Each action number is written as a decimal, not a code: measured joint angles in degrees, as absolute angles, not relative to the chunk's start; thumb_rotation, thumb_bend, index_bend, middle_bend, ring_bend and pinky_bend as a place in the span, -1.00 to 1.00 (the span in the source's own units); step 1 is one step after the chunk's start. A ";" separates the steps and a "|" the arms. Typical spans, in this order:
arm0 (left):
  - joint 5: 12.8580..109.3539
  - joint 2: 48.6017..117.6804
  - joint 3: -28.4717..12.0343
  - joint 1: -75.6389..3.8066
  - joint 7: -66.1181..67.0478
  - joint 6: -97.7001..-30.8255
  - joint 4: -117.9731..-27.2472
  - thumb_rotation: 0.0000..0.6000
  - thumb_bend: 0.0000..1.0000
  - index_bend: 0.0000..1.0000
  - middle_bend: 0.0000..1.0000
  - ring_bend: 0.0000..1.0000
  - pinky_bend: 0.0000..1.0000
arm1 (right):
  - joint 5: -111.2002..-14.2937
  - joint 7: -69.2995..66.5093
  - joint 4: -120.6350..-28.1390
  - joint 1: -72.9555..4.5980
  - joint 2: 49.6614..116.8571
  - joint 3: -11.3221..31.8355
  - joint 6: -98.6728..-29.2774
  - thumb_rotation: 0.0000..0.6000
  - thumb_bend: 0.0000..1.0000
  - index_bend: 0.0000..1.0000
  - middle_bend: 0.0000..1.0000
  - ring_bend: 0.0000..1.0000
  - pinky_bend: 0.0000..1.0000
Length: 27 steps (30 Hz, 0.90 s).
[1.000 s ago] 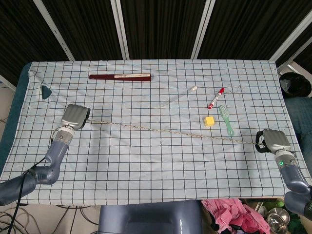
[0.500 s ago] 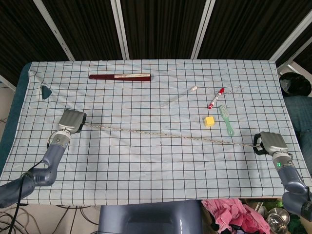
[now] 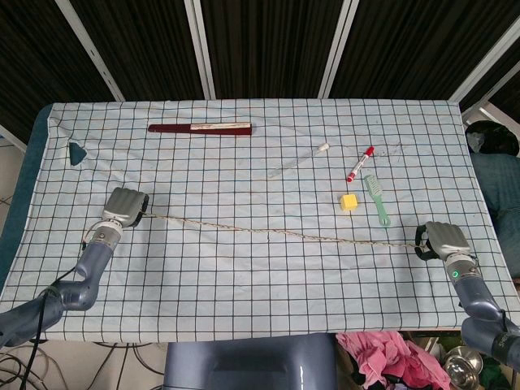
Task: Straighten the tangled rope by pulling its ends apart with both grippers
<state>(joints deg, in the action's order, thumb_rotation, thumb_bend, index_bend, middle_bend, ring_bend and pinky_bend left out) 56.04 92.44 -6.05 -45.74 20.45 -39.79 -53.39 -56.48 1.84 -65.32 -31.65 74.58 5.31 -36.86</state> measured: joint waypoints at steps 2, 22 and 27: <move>54.70 92.31 -6.26 -45.82 21.18 -39.11 -53.48 1.00 -0.18 -0.34 0.98 1.00 0.93 | -55.42 2.80 -65.34 -31.70 74.60 5.25 -36.71 1.00 -0.51 -0.13 1.00 1.00 1.00; 49.29 82.91 -9.71 -47.07 26.23 -43.13 -69.70 1.00 -0.59 -0.72 0.82 0.85 0.85 | -51.67 1.97 -78.95 -31.40 61.82 7.95 -37.74 1.00 -0.85 -0.81 0.77 0.93 0.86; 50.68 77.06 -11.14 -45.67 26.69 -50.29 -81.77 1.00 -0.59 -0.69 0.36 0.25 0.55 | -53.48 -1.93 -86.84 -28.90 54.36 10.50 -43.01 1.00 -0.78 -0.81 0.32 0.51 0.49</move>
<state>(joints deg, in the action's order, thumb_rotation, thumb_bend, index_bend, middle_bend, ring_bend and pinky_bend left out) 50.68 77.06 -11.14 -45.67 26.69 -50.29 -81.77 -53.48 -1.93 -86.84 -28.90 54.36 10.50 -43.01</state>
